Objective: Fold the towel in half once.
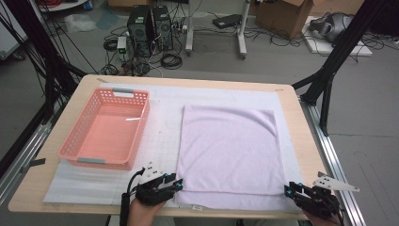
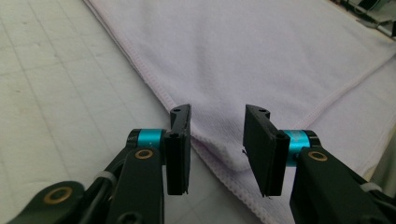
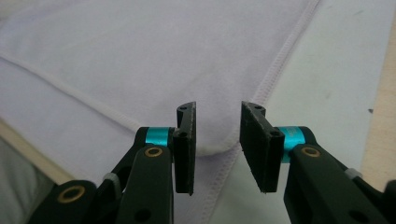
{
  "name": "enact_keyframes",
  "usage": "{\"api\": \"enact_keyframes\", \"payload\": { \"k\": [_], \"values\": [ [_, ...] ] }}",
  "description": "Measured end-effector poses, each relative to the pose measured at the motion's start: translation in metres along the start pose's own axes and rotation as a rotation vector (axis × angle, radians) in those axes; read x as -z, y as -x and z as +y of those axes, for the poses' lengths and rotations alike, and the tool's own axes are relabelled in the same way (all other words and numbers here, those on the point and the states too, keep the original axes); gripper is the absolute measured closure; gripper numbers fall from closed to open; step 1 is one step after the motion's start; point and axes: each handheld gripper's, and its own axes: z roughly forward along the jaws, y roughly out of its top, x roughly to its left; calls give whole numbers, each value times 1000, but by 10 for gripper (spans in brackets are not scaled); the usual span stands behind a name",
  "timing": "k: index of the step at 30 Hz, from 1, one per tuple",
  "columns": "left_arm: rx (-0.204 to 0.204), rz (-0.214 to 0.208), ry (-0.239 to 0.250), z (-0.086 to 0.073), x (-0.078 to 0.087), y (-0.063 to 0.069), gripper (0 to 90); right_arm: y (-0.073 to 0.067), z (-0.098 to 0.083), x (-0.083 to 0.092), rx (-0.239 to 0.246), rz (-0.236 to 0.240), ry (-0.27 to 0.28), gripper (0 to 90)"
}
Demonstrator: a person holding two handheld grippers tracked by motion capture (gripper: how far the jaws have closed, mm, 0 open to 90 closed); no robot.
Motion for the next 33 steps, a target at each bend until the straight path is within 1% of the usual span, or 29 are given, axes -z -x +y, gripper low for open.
{"api": "enact_keyframes", "payload": {
  "k": [2,3,4,5,6,8,10,12,17,20,22,24,27,30,33],
  "values": [
    [-11,16,-21,-1,-2,2,630,-3,-1,-1,8,2,-7,672],
    [-20,23,-30,-1,-2,3,643,-5,-1,-2,21,-3,-25,686],
    [-29,38,-25,-2,-3,4,660,-7,-2,-4,36,-15,-46,702],
    [-39,52,-27,-2,-3,4,701,-7,-2,-7,54,-29,-65,713],
    [-42,56,-27,-2,-3,4,731,-8,-3,-9,57,-39,-81,743],
    [-47,64,-24,-2,-2,3,793,-7,-3,-10,74,-46,-88,803],
    [-57,65,-19,-2,-2,5,836,-8,-3,-10,86,-50,-93,843],
    [-60,60,-8,-1,-2,5,849,-8,-3,-11,86,-50,-95,854],
    [-52,38,41,2,6,5,844,-9,-3,-9,98,-51,-82,858],
    [-47,23,51,2,7,5,848,-9,-3,-9,103,-51,-80,857],
    [-56,22,56,2,7,6,856,-9,-3,-9,102,-49,-83,856],
    [-50,18,54,3,7,6,849,-9,-3,-9,98,-45,-81,855],
    [-34,9,50,2,6,6,863,-8,-3,-9,101,-46,-82,855],
    [5,-10,40,2,5,6,873,-8,-3,-8,96,-44,-77,863],
    [51,-25,55,1,9,4,875,-7,-3,-4,82,-33,-49,871]
  ]
}}
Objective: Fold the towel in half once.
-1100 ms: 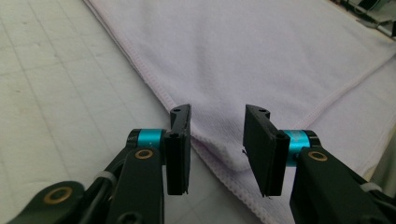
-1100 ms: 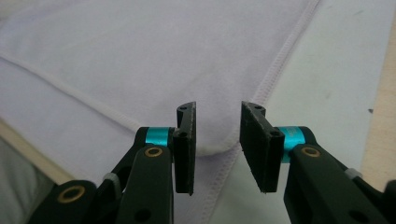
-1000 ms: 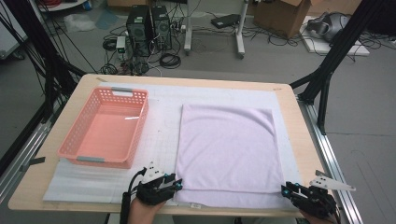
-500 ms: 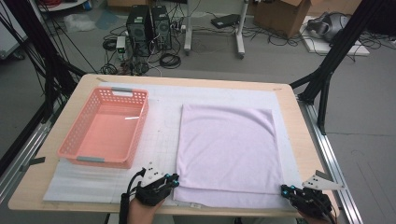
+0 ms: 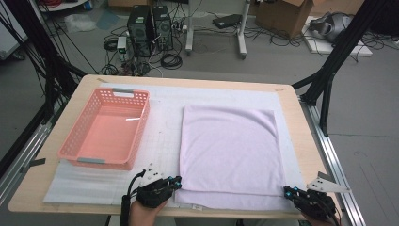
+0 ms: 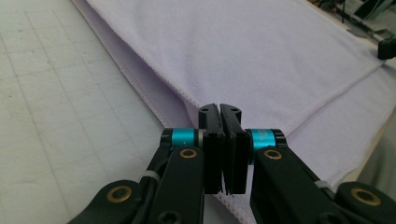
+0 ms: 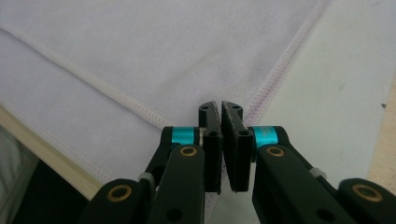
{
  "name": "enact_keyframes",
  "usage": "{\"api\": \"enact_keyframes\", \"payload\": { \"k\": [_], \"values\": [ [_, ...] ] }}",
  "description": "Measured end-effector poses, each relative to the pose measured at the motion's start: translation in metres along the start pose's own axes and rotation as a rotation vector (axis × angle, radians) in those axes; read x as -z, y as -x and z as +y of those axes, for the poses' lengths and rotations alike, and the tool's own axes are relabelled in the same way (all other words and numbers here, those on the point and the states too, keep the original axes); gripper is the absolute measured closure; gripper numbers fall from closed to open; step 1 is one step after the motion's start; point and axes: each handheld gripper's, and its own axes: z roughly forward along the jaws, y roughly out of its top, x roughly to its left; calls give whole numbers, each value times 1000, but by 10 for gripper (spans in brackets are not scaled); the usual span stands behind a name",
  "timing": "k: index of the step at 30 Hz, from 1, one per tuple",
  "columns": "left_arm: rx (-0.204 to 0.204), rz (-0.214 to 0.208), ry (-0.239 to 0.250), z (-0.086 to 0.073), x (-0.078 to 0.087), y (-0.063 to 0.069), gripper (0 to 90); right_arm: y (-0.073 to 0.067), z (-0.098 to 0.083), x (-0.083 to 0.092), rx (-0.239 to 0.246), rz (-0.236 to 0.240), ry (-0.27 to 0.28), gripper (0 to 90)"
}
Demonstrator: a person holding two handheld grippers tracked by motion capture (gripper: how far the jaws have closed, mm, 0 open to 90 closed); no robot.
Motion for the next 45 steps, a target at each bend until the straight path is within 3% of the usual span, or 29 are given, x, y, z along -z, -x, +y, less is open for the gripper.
{"api": "enact_keyframes", "payload": {
  "k": [2,5,14,17,29,31,32,33,36,39,45],
  "values": [
    [40,-19,9,-3,6,-1,876,1,-1,5,-17,9,13,872],
    [61,-36,15,-7,13,1,877,0,-5,11,-23,23,24,874],
    [29,-59,27,-16,33,15,877,-8,-17,29,-13,47,55,874],
    [35,-60,30,-16,35,16,877,-9,-17,30,-15,49,55,874],
    [16,-80,-22,-32,46,23,875,-21,-29,46,8,71,30,874],
    [7,-78,-41,-34,44,22,855,-22,-31,44,9,65,18,853],
    [17,-61,-34,-34,43,22,775,-22,-31,43,8,55,3,806],
    [22,-48,-26,-32,43,20,681,-22,-31,42,4,43,11,740],
    [11,-20,29,-26,43,15,581,-18,-28,44,-34,36,63,659],
    [30,-11,66,-16,39,5,563,-13,-23,42,-49,33,104,641],
    [17,5,59,-5,25,-9,616,-2,-11,30,-76,18,126,634]
  ]
}}
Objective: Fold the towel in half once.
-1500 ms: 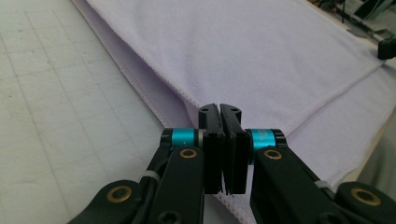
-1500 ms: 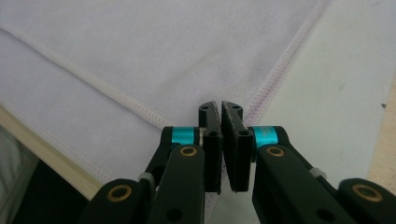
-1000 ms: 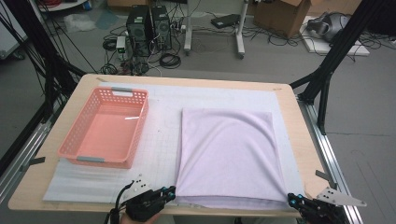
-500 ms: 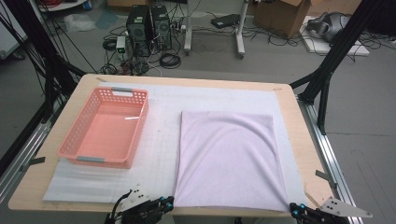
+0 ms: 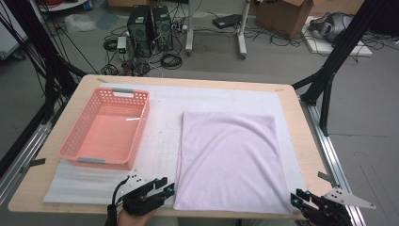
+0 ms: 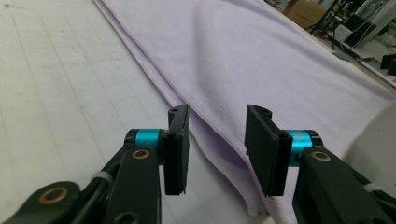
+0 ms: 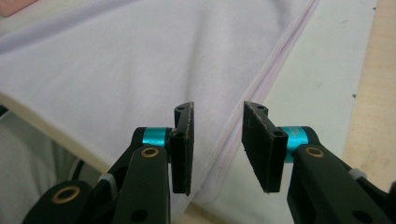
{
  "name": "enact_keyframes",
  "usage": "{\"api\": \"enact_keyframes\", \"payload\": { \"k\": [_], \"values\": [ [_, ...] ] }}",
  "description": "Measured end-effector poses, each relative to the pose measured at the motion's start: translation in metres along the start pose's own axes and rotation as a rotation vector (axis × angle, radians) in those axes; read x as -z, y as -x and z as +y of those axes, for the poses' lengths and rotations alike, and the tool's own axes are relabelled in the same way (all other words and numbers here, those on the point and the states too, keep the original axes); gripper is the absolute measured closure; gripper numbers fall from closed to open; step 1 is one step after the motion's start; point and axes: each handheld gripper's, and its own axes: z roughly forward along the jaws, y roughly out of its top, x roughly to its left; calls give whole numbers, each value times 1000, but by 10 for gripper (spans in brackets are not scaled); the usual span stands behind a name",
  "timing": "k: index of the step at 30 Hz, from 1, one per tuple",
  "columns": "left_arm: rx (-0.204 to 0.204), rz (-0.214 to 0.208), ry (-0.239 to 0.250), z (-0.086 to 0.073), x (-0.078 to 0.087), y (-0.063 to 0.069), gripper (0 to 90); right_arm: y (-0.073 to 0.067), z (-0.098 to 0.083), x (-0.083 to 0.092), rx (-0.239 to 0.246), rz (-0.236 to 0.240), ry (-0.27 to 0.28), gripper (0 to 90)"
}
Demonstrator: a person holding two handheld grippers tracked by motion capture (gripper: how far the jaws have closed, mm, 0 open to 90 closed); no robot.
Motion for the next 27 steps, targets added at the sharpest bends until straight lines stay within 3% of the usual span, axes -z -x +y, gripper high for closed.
{"api": "enact_keyframes", "payload": {
  "k": [8,16,20,23,27],
  "values": [
    [-15,-5,-1,24,-28,-18,654,6,10,-17,-5,-15,-17,630],
    [-47,8,-52,54,-74,-42,636,20,22,-33,-22,-42,-17,625],
    [-54,22,-42,56,-90,-52,644,27,27,-41,-31,-48,-24,624],
    [-33,21,-114,60,-101,-57,647,31,30,-46,-32,-50,-28,624],
    [-61,37,-100,65,-110,-54,654,32,34,-52,-34,-52,-35,623]
  ]
}}
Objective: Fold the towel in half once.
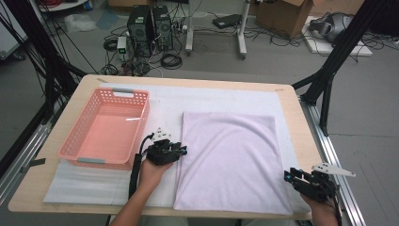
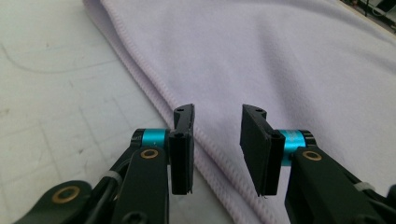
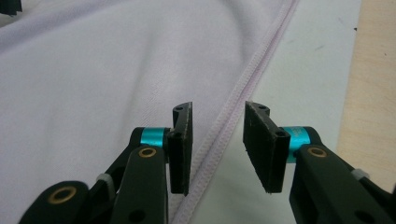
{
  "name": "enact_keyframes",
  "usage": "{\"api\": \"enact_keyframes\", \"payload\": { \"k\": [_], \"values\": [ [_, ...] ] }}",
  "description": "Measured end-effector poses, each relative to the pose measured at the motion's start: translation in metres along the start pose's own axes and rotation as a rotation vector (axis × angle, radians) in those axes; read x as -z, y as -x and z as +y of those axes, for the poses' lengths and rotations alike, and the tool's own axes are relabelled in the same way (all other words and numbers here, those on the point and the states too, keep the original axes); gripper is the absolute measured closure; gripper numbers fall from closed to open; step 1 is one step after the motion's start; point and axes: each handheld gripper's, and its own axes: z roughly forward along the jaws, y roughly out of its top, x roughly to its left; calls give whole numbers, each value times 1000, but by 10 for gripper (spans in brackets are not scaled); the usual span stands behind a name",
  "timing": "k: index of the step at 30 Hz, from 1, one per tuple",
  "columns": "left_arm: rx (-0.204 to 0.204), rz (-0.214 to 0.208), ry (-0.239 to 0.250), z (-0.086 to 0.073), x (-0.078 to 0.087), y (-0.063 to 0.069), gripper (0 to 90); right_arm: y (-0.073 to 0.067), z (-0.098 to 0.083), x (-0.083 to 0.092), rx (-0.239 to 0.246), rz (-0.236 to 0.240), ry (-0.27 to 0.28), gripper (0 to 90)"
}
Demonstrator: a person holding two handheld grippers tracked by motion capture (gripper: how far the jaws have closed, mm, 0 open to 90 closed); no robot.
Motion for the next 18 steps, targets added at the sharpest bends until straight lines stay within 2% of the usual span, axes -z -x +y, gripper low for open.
{"api": "enact_keyframes", "payload": {
  "k": [3,5,7,9,10,11,13,14,15,16,17,18],
  "values": [
    [-24,26,-47,1,-5,3,771,-1,2,-3,3,-1,-7,621],
    [-67,69,-66,2,-6,6,878,-1,2,-4,5,3,-10,619],
    [-53,95,-61,3,-4,5,896,-1,2,-6,10,4,-16,619],
    [-56,163,-58,3,0,0,897,-2,2,-6,13,3,-16,619],
    [-37,179,-48,3,5,-6,897,-2,3,-6,10,1,-15,619],
    [-7,179,-36,3,6,-9,897,-1,3,-5,7,-3,-11,619],
    [11,159,-30,1,10,-13,896,0,4,-6,3,-7,-8,618],
    [24,131,-31,0,10,-13,891,1,4,-7,-1,-10,-3,618],
    [35,98,-25,0,9,-11,818,1,5,-8,-4,-16,-3,617],
    [36,60,-9,1,8,-9,751,2,6,-8,-6,-16,-5,617],
    [23,37,6,2,7,-6,732,2,6,-9,-9,-14,-8,617],
    [11,33,14,2,5,-3,717,2,7,-11,-11,-16,-8,615]
  ]
}}
